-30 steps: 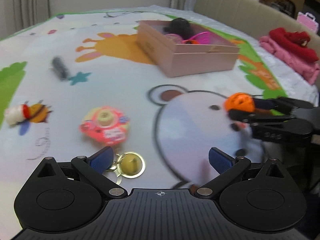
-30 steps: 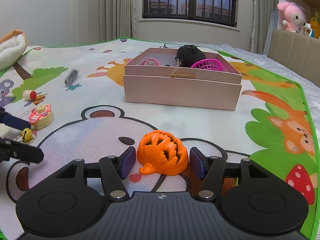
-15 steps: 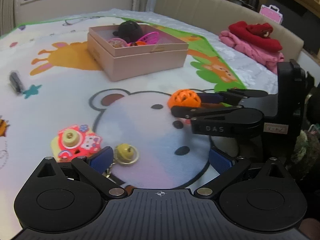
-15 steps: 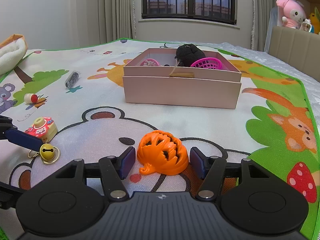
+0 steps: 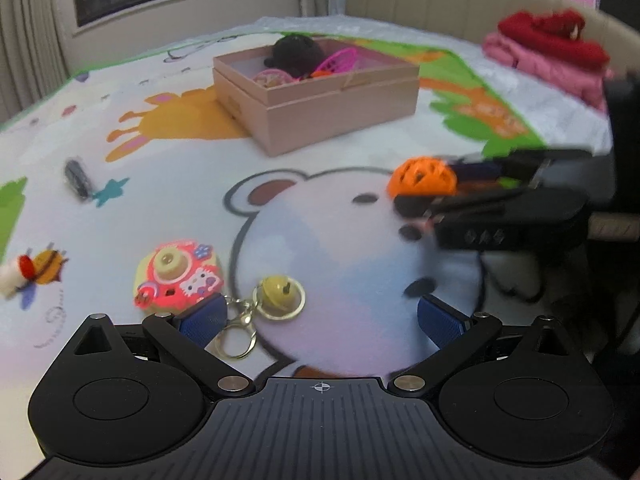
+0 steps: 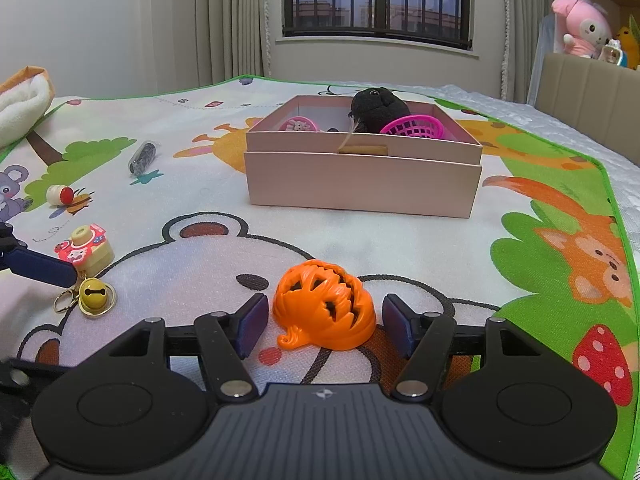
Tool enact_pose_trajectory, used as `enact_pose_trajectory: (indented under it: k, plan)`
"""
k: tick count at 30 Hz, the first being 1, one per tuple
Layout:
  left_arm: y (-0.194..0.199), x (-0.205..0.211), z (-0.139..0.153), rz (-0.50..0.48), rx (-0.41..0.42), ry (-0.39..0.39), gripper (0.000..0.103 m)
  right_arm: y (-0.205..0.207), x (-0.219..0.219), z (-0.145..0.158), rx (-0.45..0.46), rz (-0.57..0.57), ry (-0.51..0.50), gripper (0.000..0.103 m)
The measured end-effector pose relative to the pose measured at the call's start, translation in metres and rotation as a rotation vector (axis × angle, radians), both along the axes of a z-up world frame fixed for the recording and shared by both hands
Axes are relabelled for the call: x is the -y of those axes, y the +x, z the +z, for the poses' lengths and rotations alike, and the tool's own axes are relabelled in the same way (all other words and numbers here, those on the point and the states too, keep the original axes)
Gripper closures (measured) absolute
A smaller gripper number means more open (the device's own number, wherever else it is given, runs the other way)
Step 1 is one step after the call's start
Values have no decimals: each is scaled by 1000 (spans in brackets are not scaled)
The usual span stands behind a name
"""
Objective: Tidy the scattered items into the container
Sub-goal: 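Grasp the pink keychain with the bell using the left tool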
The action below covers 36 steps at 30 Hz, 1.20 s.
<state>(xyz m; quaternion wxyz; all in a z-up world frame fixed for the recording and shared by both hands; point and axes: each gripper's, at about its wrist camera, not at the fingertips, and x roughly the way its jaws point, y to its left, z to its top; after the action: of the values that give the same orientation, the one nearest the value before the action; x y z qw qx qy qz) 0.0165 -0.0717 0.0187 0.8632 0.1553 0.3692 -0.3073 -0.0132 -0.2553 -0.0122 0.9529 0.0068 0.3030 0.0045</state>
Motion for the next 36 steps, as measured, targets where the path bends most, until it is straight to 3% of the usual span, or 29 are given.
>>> enact_pose_trajectory:
  k: [9, 14, 17, 21, 31, 32, 34, 36]
  plan:
    - [16, -47, 11, 135, 74, 94, 0, 0, 0, 0, 1, 4, 1, 36]
    - [31, -59, 17, 96, 43, 5, 0, 0, -1, 0, 1, 2, -5, 35]
    - [48, -56, 13, 103, 59, 4, 0, -1, -1, 0, 2, 1, -7, 35]
    - [68, -59, 11, 122, 26, -55, 0, -1, -2, 0, 3, 0, -11, 34]
    - [71, -58, 1, 162, -11, -170, 0, 1, -5, 1, -6, 1, -28, 32]
    - [70, -55, 0, 161, -15, -165, 2, 1, -5, 1, -9, 0, -34, 32]
    - [67, -49, -2, 156, -16, -151, 20, 3, -9, 4, -15, 1, -57, 32]
    - [64, -45, -2, 162, -5, -147, 24, 4, -10, 6, -21, 10, -66, 33]
